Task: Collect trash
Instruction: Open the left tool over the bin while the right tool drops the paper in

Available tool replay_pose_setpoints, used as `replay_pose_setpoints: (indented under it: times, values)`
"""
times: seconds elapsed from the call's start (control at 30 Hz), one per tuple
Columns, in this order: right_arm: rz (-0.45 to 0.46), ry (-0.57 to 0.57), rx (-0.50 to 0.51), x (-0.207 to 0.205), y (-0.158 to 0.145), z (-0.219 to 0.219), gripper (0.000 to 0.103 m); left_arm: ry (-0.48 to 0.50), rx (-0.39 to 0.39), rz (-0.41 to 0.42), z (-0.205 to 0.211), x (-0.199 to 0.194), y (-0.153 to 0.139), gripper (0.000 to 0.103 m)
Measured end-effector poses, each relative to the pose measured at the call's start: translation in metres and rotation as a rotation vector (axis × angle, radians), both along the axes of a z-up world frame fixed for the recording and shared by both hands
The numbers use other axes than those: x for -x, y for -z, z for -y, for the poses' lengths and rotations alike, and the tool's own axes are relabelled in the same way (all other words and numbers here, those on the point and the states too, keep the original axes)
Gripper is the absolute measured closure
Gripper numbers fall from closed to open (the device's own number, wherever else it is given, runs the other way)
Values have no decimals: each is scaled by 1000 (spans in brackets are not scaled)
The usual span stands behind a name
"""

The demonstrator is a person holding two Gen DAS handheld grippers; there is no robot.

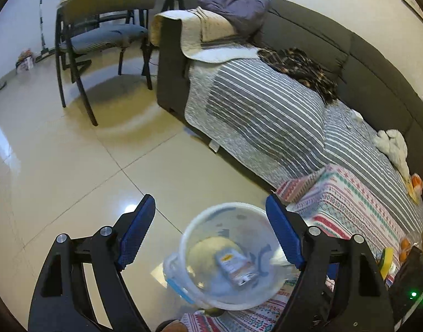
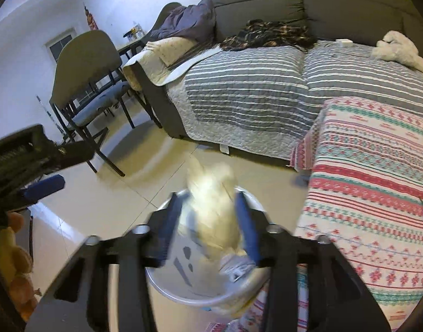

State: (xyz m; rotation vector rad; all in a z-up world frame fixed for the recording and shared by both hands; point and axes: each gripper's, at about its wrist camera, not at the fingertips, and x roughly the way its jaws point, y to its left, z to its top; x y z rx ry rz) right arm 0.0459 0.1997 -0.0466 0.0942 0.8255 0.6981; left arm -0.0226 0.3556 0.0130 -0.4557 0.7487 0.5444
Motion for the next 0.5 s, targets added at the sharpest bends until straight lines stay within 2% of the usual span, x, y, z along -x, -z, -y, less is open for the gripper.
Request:
replay_pose_setpoints:
  times: [0.23, 0.4, 0.5]
  values:
    - [54, 66, 52, 1, -7, -7, 18, -14, -4, 14, -8, 8, -4, 20]
    - [88, 138, 101, -5, -15, 6, 10, -2, -33, 9, 2, 3, -6, 14]
    - [108, 194, 131, -11, -20, 22, 9, 3, -95, -7, 18, -1, -7, 10]
